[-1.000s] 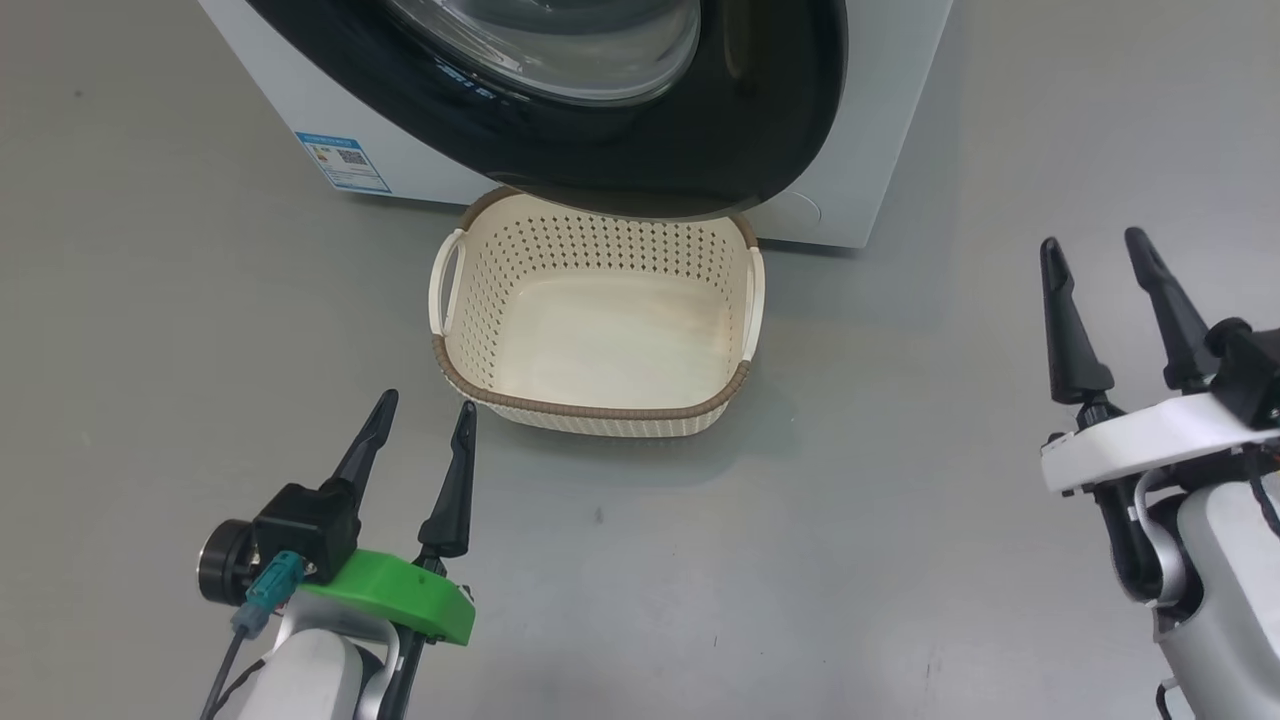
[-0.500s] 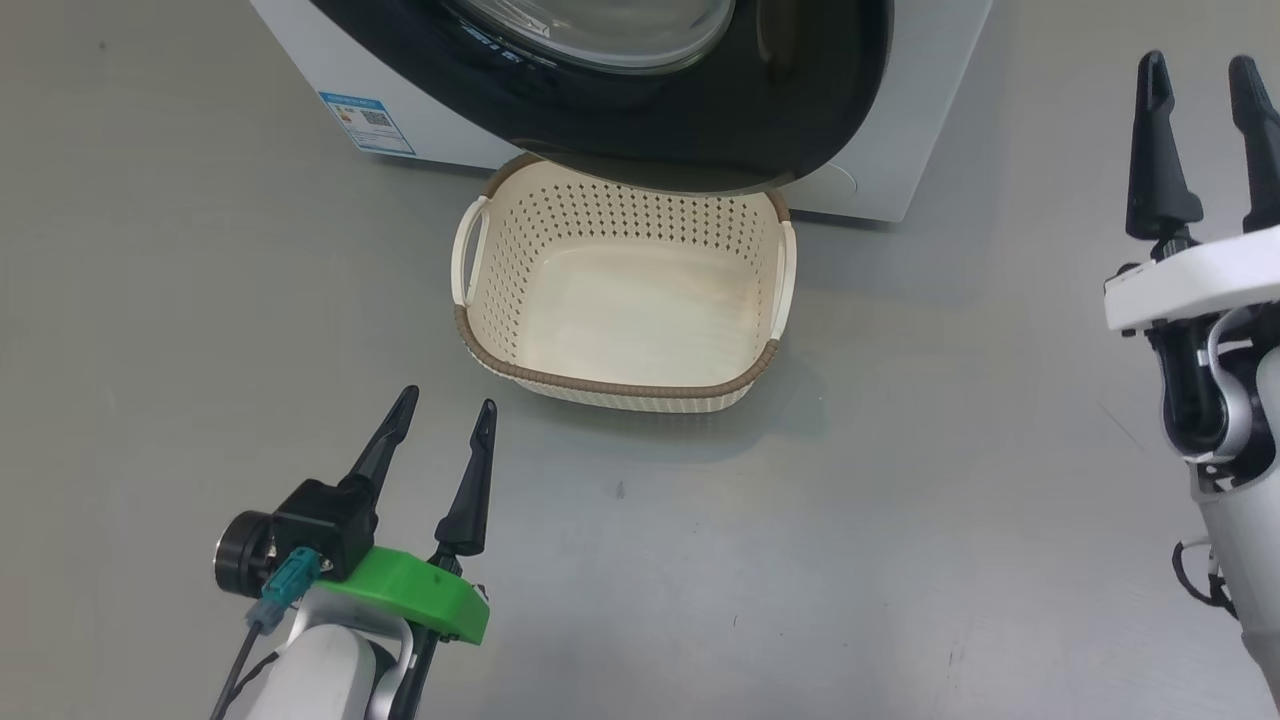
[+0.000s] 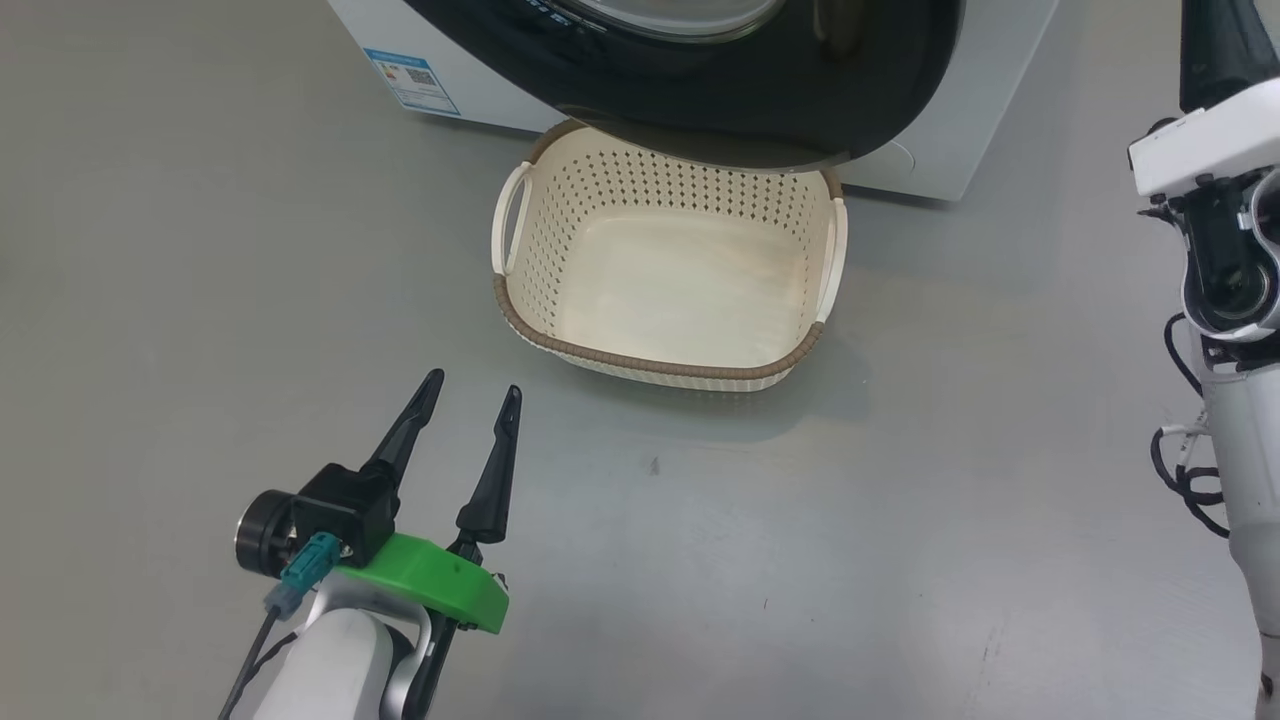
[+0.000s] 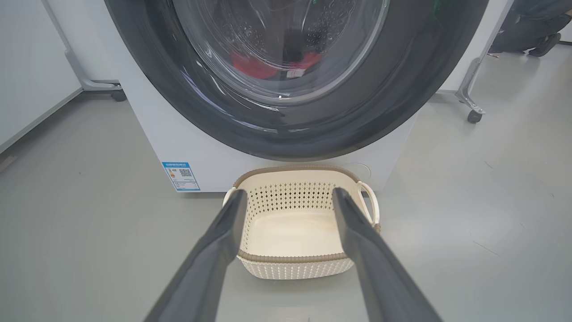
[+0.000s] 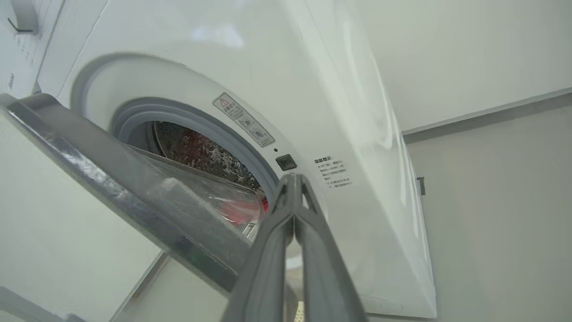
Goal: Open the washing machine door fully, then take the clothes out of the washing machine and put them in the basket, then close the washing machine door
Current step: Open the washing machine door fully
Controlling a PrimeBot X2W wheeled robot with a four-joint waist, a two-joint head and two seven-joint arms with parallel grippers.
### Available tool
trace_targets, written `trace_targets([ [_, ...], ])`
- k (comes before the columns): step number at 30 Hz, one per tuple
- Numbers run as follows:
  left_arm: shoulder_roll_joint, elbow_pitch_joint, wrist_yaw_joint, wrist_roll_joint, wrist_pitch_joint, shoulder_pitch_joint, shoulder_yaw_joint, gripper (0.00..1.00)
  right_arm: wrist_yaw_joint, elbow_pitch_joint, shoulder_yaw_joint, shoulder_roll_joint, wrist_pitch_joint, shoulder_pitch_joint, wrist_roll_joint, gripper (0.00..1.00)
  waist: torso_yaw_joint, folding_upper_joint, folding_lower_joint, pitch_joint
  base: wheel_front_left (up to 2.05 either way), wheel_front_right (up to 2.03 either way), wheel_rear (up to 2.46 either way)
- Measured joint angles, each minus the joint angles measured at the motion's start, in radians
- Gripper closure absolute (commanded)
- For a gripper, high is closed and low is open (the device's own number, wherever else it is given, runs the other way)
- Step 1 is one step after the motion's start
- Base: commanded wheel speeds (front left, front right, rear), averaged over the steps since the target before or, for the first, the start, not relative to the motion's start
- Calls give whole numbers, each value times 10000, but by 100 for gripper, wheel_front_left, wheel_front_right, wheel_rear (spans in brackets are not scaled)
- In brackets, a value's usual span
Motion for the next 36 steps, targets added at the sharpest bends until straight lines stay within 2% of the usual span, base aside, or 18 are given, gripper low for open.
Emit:
trace_targets([
  [5, -2, -4, 2, -82, -2, -85, -198, 0, 157, 476, -176, 470, 848, -510, 1218, 100, 180, 0, 0, 134, 0, 0, 0],
  [11, -6, -8, 2, -305, 0, -185, -360, 0, 140, 993, -581, 709, 1751, -1233, 2360, 100, 414, 0, 0, 283, 0, 0, 0],
  [20, -8, -50, 23, -629, -2, -279, -531, 0, -194, 1597, -817, 713, 3106, -2219, 3356, 100, 788, 0, 0, 530, 0, 0, 0],
  [36, -12, -63, 286, -625, 0, -326, -548, 0, -370, 2548, -918, 940, 4928, -2737, 4711, 100, 1064, 0, 0, 580, 0, 0, 0],
])
